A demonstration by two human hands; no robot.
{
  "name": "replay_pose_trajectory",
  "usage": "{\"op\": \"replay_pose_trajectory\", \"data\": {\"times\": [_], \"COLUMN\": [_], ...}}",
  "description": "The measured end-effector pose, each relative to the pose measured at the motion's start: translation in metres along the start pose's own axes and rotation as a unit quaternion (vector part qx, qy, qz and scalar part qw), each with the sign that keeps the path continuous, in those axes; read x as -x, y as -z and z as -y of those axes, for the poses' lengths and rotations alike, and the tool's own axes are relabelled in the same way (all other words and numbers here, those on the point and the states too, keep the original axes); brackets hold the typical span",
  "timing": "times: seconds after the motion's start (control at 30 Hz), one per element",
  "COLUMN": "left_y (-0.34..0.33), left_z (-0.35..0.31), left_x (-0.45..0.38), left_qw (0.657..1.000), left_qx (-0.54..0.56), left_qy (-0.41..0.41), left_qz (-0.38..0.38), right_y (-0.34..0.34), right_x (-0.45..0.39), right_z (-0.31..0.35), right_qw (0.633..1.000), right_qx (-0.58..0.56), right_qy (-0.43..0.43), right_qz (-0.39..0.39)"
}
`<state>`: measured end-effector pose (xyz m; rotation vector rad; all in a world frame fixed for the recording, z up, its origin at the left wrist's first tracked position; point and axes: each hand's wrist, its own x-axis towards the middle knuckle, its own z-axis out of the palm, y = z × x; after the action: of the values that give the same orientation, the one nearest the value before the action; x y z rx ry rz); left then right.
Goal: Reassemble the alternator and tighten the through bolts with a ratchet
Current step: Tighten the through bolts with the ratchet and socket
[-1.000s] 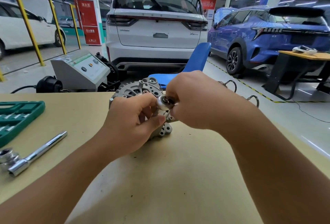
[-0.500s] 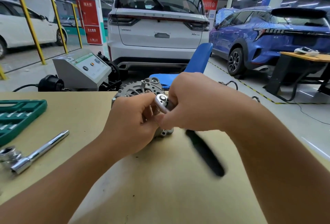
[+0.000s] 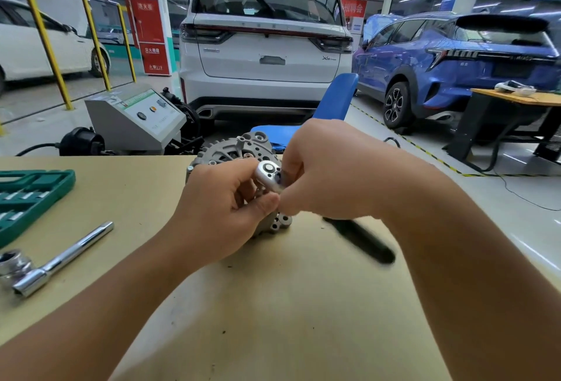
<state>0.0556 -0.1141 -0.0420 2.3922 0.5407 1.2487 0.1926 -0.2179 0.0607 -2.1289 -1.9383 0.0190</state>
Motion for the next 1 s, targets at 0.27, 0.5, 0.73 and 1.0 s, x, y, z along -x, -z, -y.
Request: {"op": "replay_pose_trajectory", "data": {"times": [0.27, 0.5, 0.73, 1.0], "left_y": [-0.0044, -0.0031, -0.0006, -0.0041], "left_z": [-0.0029, -0.004, -0.0014, -0.0033], "left_x": [0.0014, 0.0008, 0.0, -0.0004], "left_qw": [1.0, 0.999, 1.0, 0.998], "left_qx": [-0.011, -0.044, -0.014, -0.056], "left_qy": [-0.01, -0.003, 0.018, -0.008], "left_qz": [-0.027, -0.013, -0.015, -0.03], "right_y": [-0.007, -0.0062, -0.0007, -0.0066], "right_x": [0.0023, 0.0004, 0.0009, -0.0011], "right_z": [0.0076, 0.0011, 0.0044, 0.0014], "right_qw": [0.999, 0.997, 1.0, 0.999], "right_qx": [0.023, 0.048, -0.002, 0.013], "right_qy": [-0.005, -0.01, 0.002, -0.014], "right_qz": [-0.038, -0.059, -0.019, -0.031]}}
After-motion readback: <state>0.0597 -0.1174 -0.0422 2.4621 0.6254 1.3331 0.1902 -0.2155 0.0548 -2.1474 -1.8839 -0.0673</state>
